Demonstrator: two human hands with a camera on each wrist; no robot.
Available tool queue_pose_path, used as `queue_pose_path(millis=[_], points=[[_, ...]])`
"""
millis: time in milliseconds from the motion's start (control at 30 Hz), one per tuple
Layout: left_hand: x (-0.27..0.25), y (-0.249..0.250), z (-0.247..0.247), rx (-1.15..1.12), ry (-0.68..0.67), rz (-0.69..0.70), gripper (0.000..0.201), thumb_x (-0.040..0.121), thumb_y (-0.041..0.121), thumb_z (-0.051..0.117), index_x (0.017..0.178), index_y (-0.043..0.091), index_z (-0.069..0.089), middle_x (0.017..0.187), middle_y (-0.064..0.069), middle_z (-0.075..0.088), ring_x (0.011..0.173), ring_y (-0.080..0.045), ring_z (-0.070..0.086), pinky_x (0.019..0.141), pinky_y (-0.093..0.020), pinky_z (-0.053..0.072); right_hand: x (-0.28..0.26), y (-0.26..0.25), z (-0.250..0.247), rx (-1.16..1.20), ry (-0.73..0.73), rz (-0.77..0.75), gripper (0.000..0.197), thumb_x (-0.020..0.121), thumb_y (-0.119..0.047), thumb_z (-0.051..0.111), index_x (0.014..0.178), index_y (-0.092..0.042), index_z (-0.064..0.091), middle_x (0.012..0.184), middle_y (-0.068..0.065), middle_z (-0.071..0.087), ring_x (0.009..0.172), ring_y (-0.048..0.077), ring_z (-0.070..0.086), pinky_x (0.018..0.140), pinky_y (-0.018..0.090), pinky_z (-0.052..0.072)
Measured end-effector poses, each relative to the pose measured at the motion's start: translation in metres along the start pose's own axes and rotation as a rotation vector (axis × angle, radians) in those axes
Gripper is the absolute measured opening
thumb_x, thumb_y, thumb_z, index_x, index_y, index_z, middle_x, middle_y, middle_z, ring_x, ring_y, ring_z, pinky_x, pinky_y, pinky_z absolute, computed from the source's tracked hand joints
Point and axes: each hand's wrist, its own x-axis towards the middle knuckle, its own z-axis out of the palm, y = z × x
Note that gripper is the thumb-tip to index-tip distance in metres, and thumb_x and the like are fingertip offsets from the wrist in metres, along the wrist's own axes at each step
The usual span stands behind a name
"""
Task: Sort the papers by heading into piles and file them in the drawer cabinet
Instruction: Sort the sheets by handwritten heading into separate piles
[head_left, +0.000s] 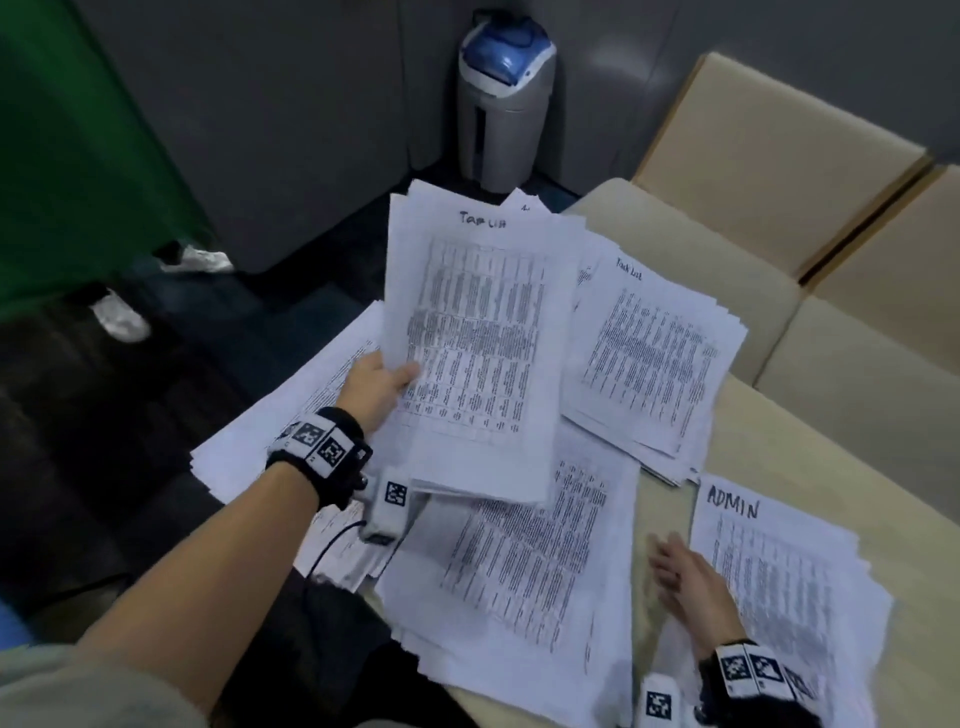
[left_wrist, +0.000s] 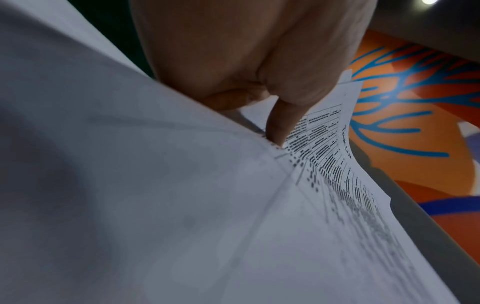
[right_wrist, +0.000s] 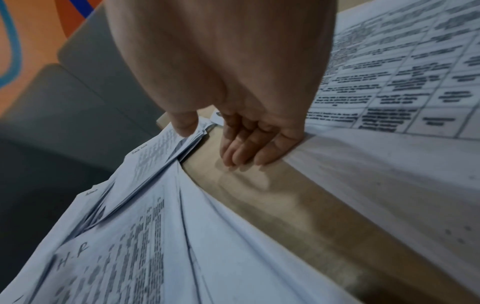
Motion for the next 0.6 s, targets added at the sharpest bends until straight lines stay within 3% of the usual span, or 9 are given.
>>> queue_pose_path(millis=[100,167,233,300,367,500,600], points=[[0.024,0.004,-0.029,-0.011,0.046,-0.006,0.01,0.092,0.014,0.065,0.1,0.01,0.068,0.095,-0.01,0.074,0.088,-0.028,0.071,0.088,-0.049,0.056,-0.004,-0.002,0.005,-0.02,0.013,-0.005,0.044,0.102,-0.044,0.044,0.121,-0.009,0.062,0.107,0.004,0.065,0.101,0.021,0.061,0.084,0.035,0.048],[0.031,0.005,-0.036,0.004,0.035,-0.012,0.007,0.092,0.014,0.065,0.096,0.012,0.07,0.094,-0.01,0.075,0.09,-0.029,0.071,0.088,-0.048,0.056,-0.003,0.0,0.007,-0.02,0.033,-0.005,0.044,0.101,-0.043,0.045,0.123,-0.008,0.061,0.106,0.003,0.065,0.098,0.018,0.061,0.076,0.031,0.047],[0.029,0.005,-0.033,0.022,0.021,-0.007,0.006,0.092,0.012,0.063,0.094,0.011,0.069,0.089,-0.009,0.074,0.086,-0.027,0.07,0.08,-0.042,0.057,-0.001,0.001,0.007,0.005,0.043,0.0,0.043,0.101,-0.04,0.047,0.123,-0.005,0.061,0.108,0.006,0.066,0.097,0.019,0.061,0.08,0.033,0.047],[0.022,0.001,-0.025,0.046,0.016,-0.009,0.007,0.093,0.011,0.062,0.097,0.007,0.066,0.083,-0.006,0.071,0.077,-0.023,0.069,0.073,-0.037,0.057,0.002,0.002,0.003,0.069,0.03,0.029,0.041,0.101,-0.038,0.05,0.12,-0.004,0.063,0.114,0.011,0.067,0.102,0.023,0.062,0.089,0.037,0.047],[0.012,-0.011,-0.015,0.059,0.031,-0.035,0.011,0.093,0.014,0.062,0.1,0.006,0.065,0.092,-0.014,0.071,0.086,-0.032,0.069,0.081,-0.048,0.058,-0.003,0.001,-0.005,0.197,0.008,0.061,0.035,0.101,-0.033,0.051,0.114,-0.003,0.063,0.113,0.014,0.067,0.105,0.027,0.063,0.096,0.04,0.047],[-0.016,-0.035,0.014,0.022,0.081,-0.107,0.026,0.094,0.019,0.062,0.115,0.004,0.06,0.105,-0.015,0.069,0.097,-0.034,0.067,0.091,-0.053,0.054,-0.02,0.007,-0.036,0.356,0.084,0.015,0.018,0.101,-0.018,0.053,0.104,-0.004,0.063,0.1,0.015,0.071,0.088,0.026,0.072,0.079,0.033,0.058],[-0.03,-0.036,0.053,0.035,0.026,-0.06,0.013,0.096,0.018,0.059,0.103,0.007,0.061,0.1,-0.013,0.066,0.085,-0.026,0.063,0.084,-0.047,0.056,-0.027,0.029,-0.074,0.297,0.178,-0.029,0.014,0.099,-0.014,0.056,0.106,-0.005,0.065,0.102,0.013,0.071,0.092,0.025,0.068,0.077,0.03,0.052]])
